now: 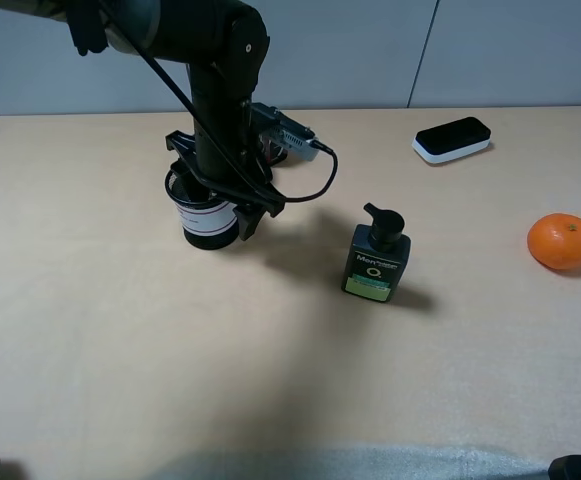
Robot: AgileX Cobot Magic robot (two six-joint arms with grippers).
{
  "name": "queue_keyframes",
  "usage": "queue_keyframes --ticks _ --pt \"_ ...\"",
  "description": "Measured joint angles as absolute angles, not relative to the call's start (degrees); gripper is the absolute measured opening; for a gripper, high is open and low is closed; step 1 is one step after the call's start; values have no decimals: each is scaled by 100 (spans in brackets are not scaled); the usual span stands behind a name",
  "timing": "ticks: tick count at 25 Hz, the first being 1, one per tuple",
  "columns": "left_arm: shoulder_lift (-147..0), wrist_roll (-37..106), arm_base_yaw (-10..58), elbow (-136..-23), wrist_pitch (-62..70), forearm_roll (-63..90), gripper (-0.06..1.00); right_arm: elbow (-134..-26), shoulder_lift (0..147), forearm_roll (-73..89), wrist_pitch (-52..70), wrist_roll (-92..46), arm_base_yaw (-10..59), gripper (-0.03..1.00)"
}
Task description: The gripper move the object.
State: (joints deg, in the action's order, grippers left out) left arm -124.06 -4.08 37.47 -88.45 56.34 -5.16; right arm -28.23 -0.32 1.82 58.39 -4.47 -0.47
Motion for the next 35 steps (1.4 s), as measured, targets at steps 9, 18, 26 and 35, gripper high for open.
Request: queue_keyframes --ticks 9,18,26,35 --pt "-12178 -408 3747 -8857 5653 -542 75 -2823 -32 182 5839 -447 -47 64" --pt "-11453 -410 3741 -8891 5806 -664 75 -2823 -32 182 5839 -447 -47 64" --pt "-10703 -687 3741 -8891 6144 -1153 75 -2823 -32 182 5839 -447 -47 64" --pt "-9727 -736 3608 -8819 6369 -1172 75 -2823 -32 184 5839 -447 -47 64"
